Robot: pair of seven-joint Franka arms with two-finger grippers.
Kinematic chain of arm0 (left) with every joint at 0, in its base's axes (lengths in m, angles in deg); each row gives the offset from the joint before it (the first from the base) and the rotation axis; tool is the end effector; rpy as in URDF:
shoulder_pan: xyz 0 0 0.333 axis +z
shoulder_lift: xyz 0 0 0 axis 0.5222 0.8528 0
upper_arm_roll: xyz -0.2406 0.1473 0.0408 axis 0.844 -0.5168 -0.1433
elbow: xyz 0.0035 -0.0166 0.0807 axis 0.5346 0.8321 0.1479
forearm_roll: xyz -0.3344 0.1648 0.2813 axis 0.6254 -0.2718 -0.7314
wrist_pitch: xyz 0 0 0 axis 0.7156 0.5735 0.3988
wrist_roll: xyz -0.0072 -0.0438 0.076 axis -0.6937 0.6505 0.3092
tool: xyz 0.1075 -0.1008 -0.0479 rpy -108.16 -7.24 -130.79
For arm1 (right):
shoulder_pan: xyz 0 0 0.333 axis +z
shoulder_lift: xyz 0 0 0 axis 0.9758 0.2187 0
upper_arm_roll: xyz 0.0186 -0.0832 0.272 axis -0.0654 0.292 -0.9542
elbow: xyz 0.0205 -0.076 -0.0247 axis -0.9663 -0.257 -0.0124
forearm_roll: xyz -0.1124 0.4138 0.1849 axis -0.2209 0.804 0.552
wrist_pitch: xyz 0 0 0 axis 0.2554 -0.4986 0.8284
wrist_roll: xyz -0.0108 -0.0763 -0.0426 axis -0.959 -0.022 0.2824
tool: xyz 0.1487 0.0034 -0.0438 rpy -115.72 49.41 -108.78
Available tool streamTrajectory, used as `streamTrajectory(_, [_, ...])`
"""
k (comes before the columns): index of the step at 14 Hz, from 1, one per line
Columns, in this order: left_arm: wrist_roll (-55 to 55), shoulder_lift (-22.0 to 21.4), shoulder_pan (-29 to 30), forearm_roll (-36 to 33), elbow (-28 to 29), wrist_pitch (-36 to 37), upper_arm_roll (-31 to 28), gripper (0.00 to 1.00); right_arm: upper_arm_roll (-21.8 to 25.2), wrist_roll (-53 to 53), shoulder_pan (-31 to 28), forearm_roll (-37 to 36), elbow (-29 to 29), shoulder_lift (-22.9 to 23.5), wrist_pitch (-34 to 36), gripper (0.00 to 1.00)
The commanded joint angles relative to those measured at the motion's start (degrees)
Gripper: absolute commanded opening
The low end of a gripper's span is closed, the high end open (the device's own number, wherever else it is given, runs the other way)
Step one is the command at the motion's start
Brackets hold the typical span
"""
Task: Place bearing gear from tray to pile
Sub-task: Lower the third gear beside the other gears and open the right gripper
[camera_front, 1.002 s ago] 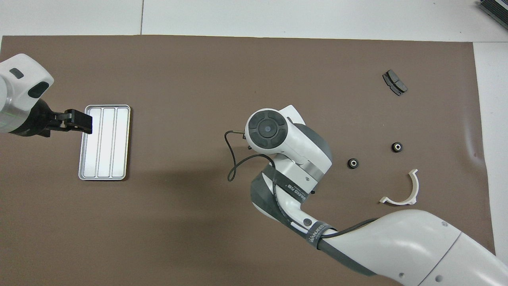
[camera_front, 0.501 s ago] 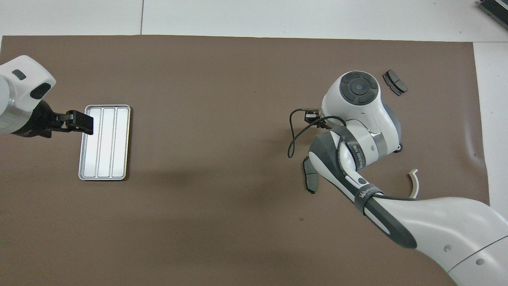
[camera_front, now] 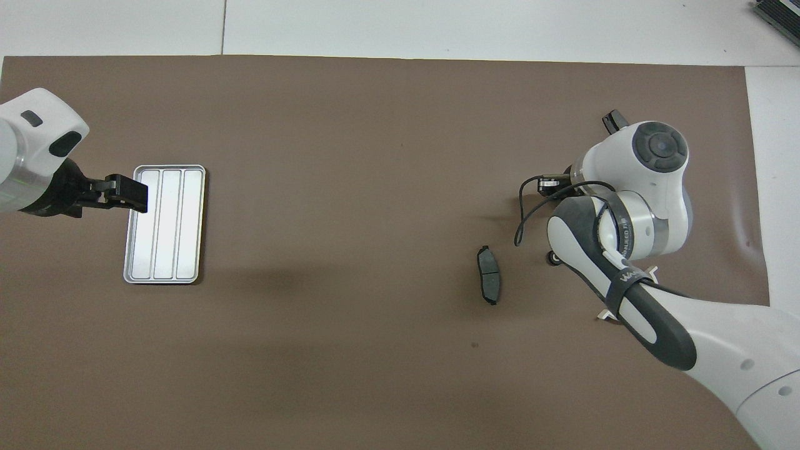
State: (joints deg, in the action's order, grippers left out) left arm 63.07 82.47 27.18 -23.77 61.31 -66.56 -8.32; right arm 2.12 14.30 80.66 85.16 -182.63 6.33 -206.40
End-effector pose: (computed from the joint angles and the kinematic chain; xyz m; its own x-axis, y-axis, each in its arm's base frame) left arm 0.6345 -0.0495 0.4498 0.9995 0.0143 -0.0275 0.0140 -0.9998 -0.0114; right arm 0.6833 0.0442 0.1634 0.9918 -0.1065 0.0709 -0.1035 -0.9936 -0.0449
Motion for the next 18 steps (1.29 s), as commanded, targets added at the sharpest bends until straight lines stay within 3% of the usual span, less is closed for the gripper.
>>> streamTrajectory(1, [-0.91,-1.94,0.61,0.25,2.61,-1.85,0.34,1.00,2.18,2.22,-0.04,2.01,0.89,0.52,-1.63,1.00])
streamTrajectory(4, [-0.91,-1.94,0.61,0.25,2.61,-2.02,0.34,1.00,2.89,1.78,0.05,1.92,1.95,-1.93,1.08,1.00])
streamTrajectory(8, [-0.91,-1.68,0.78,0.16,4.80,-5.70,0.34,1.00,2.98,1.69,0.05,0.96,4.93,-8.08,9.87,1.00])
streamTrajectory(13, [-0.91,3.67,1.58,0.16,4.63,-9.49,0.34,1.00,3.24,-0.24,-0.04,-0.27,12.49,-15.28,24.18,1.00])
streamTrajectory(15, [-0.91,5.96,1.66,0.16,4.28,-9.93,0.34,1.00,2.98,-0.69,-0.57,-1.77,12.67,-19.76,28.32,1.00])
streamTrajectory(18, [-0.91,6.76,2.45,0.16,4.19,-10.02,0.34,1.00,2.28,-0.77,-2.68,-2.12,12.85,-22.76,33.43,1.00])
